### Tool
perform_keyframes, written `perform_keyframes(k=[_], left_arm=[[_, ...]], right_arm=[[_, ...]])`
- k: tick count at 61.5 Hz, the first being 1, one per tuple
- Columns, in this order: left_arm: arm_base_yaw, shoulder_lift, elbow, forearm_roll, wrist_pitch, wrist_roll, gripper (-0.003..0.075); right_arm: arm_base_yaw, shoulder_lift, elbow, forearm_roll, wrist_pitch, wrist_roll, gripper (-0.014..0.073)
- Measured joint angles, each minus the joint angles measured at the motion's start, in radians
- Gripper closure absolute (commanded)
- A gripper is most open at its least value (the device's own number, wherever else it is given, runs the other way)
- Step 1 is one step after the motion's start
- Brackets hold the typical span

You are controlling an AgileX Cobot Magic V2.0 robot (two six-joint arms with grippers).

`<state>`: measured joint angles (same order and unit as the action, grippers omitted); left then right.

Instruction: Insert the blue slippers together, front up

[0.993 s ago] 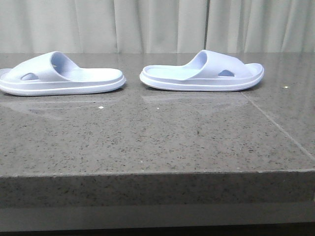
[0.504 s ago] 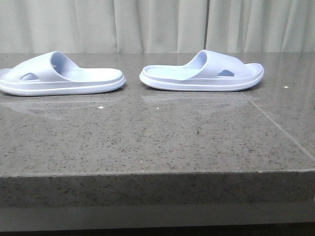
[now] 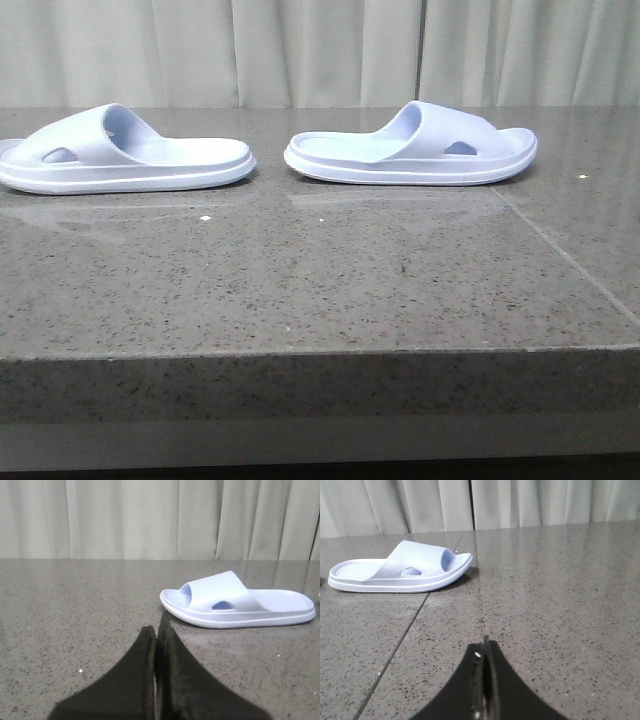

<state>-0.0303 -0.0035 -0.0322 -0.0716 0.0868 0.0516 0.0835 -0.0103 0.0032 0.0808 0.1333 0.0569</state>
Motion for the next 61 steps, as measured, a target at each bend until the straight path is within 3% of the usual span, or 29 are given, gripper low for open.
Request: perform_keyframes(k=[10,21,38,43,54,57,61], left_arm=[[0.0,0.024,-0.194,-0.006,0.153,0.0,0.0741],[0.0,0.202,-0.354,-0.006,0.277,0.0,0.0741],[0.0,0.321,-0.411,-0.008,0.324,0.0,0.0723],[0.0,0.321,-0.411,-0.008,0.324,0.0,0.0628],[0.0,0.321,-0.411,-0.008,0.324,0.0,0.016],[0.0,0.321,-0.411,-0.008,0.324,0.0,0.0078],[0.0,0.321,-0.411,-0.008,0.318,0.0,0.0025]], right_arm=[[0.0,0.0,-0.145,-0.027,0.096,0.0,0.0701],[0.0,0.089,-0.324,-0.042,0.233,0.0,0.0701],[0.0,0.252,-0.439,-0.048,0.347,0.0,0.0684],[0.0,0.253,-0.439,-0.048,0.348,0.0,0.0605],[0.0,0.253,-0.439,-0.049,0.349,0.0,0.0189],[0.0,0.253,-0.439,-0.049,0.349,0.0,0.0086],[0.0,0.253,-0.439,-0.049,0.349,0.0,0.0013]])
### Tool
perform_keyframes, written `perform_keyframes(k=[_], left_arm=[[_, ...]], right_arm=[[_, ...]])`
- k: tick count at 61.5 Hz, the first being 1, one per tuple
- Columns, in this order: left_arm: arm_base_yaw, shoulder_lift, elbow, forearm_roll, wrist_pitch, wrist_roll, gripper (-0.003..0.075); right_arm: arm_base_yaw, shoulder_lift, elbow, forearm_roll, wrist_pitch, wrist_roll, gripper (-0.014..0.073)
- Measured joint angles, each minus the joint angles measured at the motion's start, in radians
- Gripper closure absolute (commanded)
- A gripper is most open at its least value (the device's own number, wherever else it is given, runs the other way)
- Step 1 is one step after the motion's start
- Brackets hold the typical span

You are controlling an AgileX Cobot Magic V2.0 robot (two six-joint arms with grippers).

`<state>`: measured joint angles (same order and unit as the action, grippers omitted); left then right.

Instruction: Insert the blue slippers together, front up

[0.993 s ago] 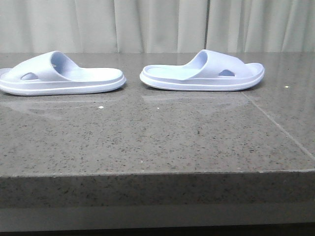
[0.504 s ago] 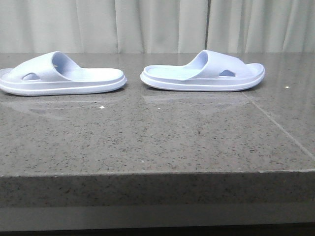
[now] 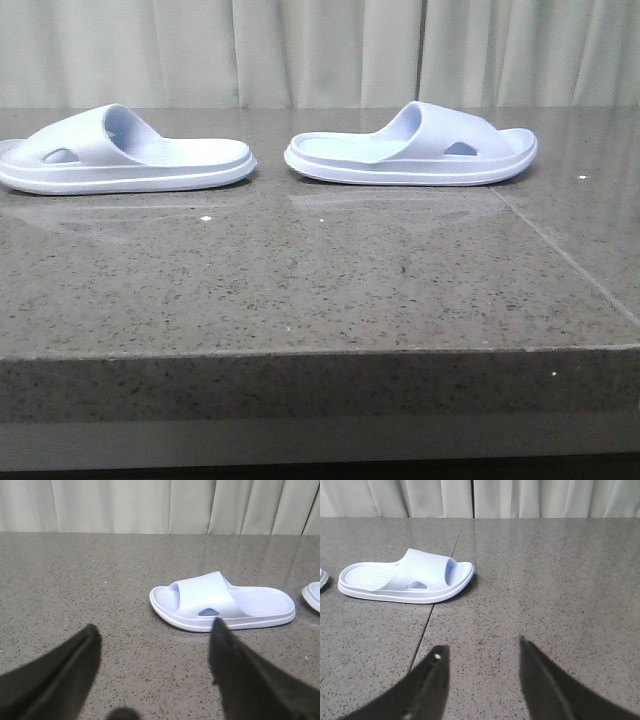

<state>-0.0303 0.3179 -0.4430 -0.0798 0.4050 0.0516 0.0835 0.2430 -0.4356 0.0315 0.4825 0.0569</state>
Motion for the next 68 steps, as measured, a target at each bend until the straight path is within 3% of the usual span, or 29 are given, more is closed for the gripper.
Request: perform_keyframes(k=[58,68], left_arm=[[0.0,0.0,0.0,-0.002,-0.051,0.0,0.003],[0.0,0.059,-0.017,-0.067,-0.078,0.0,0.003]], right_arm=[[0.0,0.0,0.0,0.0,0.0,0.0,-0.001],[0.0,0.0,0.0,0.0,-0.002,0.0,-0.001]])
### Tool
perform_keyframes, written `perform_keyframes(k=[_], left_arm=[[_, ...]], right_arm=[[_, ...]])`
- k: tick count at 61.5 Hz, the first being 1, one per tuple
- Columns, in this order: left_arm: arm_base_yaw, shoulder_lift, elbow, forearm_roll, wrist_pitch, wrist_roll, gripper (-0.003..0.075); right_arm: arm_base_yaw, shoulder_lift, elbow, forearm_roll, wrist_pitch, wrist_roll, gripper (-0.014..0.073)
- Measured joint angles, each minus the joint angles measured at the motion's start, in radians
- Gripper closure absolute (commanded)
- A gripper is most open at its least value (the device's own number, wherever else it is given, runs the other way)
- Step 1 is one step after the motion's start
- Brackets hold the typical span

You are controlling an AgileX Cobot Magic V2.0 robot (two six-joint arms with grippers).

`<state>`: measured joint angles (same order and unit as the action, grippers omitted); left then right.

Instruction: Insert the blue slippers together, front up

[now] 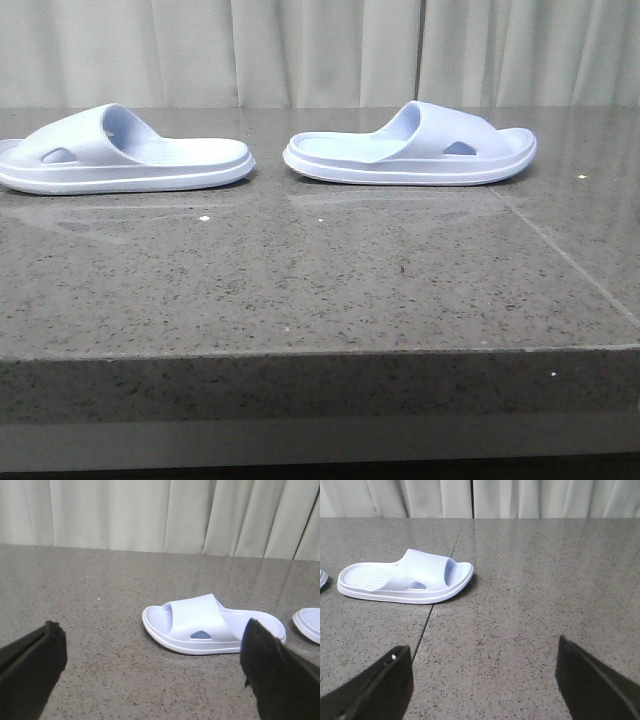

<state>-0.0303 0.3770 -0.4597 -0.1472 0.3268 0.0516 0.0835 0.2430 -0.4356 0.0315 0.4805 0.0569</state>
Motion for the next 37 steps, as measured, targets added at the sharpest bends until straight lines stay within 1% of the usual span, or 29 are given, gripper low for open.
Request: perform_keyframes(k=[9,24,31,37], left_arm=[[0.0,0.195,-0.083,-0.105,-0.001,0.0,0.003],[0.005,0.552,-0.277,-0.17,-0.011,0.0,0.003],[0.05,0.688,-0.366,-0.242,-0.011,0.0,0.003],[0.119,0.809,-0.448,-0.311,0.016,0.005,0.003]], right_arm=[[0.0,0.0,0.0,0.0,-0.008,0.0,-0.001],[0.0,0.0,0.0,0.0,-0.036,0.0,-0.001],[0.0,0.0,0.0,0.0,-0.04,0.0,-0.001],[0.0,0.0,0.0,0.0,-0.04,0.0,-0.001]])
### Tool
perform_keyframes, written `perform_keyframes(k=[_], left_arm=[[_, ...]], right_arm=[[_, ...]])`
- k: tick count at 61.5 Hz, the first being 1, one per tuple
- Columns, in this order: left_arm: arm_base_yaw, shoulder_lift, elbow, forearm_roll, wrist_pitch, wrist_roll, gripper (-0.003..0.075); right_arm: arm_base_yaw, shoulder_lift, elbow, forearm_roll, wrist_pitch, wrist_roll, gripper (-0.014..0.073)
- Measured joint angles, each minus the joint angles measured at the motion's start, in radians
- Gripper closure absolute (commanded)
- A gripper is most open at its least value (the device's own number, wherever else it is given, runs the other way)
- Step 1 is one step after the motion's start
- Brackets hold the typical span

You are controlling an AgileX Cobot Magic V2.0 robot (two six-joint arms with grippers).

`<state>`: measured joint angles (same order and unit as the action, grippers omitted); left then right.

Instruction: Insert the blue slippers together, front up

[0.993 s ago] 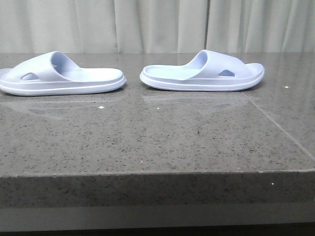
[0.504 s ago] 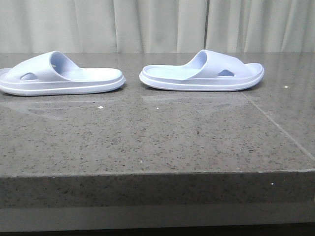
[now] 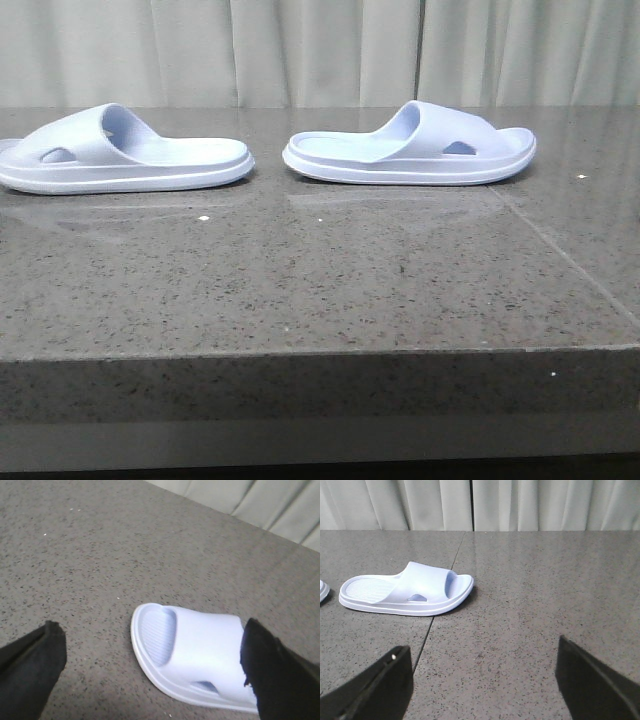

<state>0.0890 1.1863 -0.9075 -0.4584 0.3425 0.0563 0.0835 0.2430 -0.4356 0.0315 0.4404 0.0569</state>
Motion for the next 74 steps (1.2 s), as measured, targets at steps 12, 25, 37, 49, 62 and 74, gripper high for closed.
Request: perform_keyframes(k=[12,25,37,49,62,74], left_arm=[[0.146,0.235,-0.173,-0.276,0.224,0.236,0.003],[0.231,0.435,-0.29,-0.508,0.445,0.502,0.003],[0.238,0.569,-0.368,-0.513,0.573,0.553,0.003],[0.238,0.614,-0.381,-0.515,0.583,0.563,0.009],[0.238,0.634,-0.385,-0.516,0.563,0.569,0.03],[0.236,0.658,-0.39,-0.531,0.564,0.571,0.0332]], right_arm=[[0.0,0.0,0.0,0.0,-0.002,0.0,-0.001],[0.0,0.0,0.0,0.0,-0.002,0.0,-0.001],[0.0,0.0,0.0,0.0,-0.002,0.0,-0.001],[0.0,0.0,0.0,0.0,-0.002,0.0,-0.001],[0.0,0.0,0.0,0.0,-0.002,0.0,-0.001],[0.0,0.0,0.0,0.0,-0.002,0.0,-0.001]])
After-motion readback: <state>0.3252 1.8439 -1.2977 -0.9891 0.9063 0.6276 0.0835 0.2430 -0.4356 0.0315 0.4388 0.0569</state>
